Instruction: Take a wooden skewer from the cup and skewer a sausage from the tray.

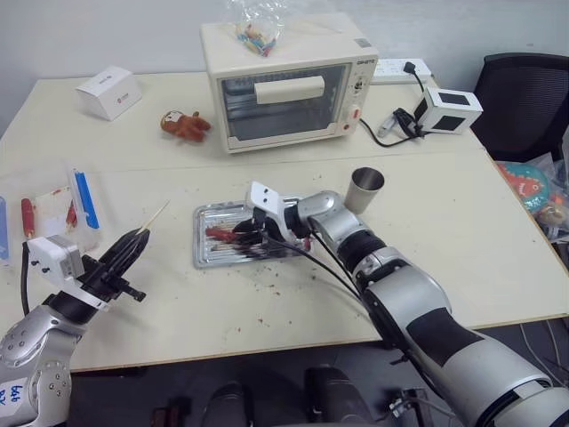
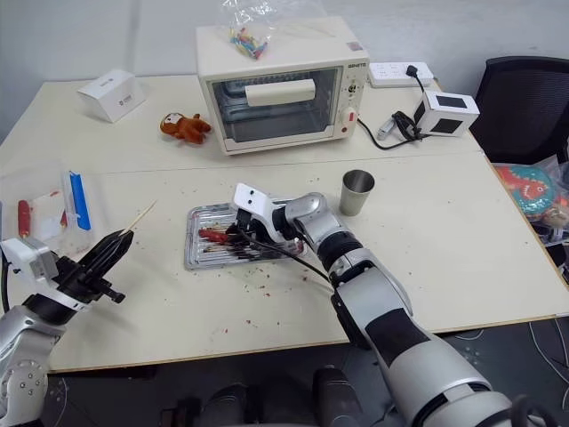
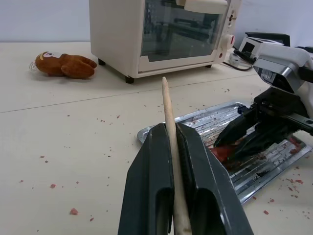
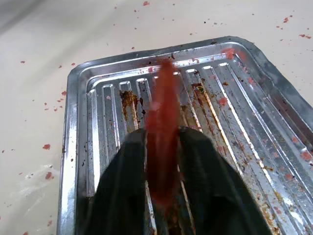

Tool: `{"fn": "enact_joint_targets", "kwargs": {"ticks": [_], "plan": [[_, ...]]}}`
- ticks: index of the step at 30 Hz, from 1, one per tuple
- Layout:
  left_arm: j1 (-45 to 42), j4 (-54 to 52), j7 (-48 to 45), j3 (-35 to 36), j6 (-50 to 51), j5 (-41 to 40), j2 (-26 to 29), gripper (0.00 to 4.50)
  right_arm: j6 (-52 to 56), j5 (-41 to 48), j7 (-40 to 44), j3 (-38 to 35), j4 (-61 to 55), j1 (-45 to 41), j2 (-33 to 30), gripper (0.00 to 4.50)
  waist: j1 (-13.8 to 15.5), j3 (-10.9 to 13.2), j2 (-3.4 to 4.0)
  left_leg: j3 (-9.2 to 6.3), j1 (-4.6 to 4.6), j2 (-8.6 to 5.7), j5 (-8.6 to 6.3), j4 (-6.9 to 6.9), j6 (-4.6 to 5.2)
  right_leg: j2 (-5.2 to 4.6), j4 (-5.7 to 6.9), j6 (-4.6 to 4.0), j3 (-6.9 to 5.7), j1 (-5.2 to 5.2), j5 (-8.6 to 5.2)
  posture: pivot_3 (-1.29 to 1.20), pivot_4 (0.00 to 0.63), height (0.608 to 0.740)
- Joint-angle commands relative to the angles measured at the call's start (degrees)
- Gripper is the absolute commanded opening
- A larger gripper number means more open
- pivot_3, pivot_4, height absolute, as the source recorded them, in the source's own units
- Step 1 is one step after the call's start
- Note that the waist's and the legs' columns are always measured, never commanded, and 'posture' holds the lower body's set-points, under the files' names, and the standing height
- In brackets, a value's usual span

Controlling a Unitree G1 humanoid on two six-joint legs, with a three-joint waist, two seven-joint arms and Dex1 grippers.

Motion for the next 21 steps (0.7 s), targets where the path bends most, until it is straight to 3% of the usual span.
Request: {"fn": "enact_joint_targets", "kwargs": {"ticks": [1, 15, 17, 21], "plan": [[-0.1, -1.3, 0.1, 0.3, -0.5, -0.7, 0.1, 0.00, -1.0, -0.3, -1.1, -1.4, -0.8, -0.4, 0.9, 0.79, 0.0, 0.0, 0.00, 0.00, 0.00, 0.00, 0.00, 0.00, 0.00, 0.00, 0.00, 0.00, -0.01, 0.00, 0.00, 0.00, 0.150, 0.740], [-2.2, 0.1, -0.7, -1.5, -0.4, 0.0, 0.6, 0.00, -0.8, -0.6, 1.0, -2.6, -2.0, 1.2, 0.3, 0.79, 0.0, 0.0, 0.00, 0.00, 0.00, -0.01, 0.00, 0.00, -0.01, -0.01, 0.00, 0.00, 0.00, 0.01, 0.00, 0.00, 0.150, 0.740], [-2.8, 0.5, -1.0, -2.0, -0.4, 0.2, 0.8, 0.00, -1.5, -0.2, 1.4, -3.3, -2.9, 1.2, -0.1, 0.28, 0.0, 0.0, 0.00, 0.00, 0.00, -0.01, 0.00, 0.00, 0.00, 0.00, 0.00, 0.00, 0.00, 0.01, 0.00, 0.00, 0.150, 0.740], [-3.8, 1.2, -1.8, -2.3, -0.5, 0.3, 1.9, 0.00, -2.9, 1.6, 5.4, -4.7, -6.4, 1.6, -1.9, 0.28, 0.0, 0.0, 0.00, 0.00, 0.00, -0.01, 0.00, 0.00, 0.00, 0.01, 0.00, 0.00, -0.01, 0.00, 0.00, 0.00, 0.150, 0.740]]}}
